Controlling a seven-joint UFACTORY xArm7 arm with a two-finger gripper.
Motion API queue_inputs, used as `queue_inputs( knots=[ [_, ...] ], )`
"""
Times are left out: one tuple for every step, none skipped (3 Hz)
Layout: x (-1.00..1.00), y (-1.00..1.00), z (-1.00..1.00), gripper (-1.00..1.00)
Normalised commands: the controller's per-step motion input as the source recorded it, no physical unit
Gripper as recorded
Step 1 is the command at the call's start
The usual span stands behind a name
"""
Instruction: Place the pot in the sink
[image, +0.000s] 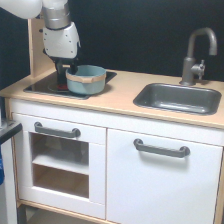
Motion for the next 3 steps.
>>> queue_inputs(
  knots=[
    [0.32, -0.02, -0.54, -0.96],
    [0.2, -0.01, 0.19, -1.0],
    [0.17, 0.0, 0.28, -1.0]
  ],
)
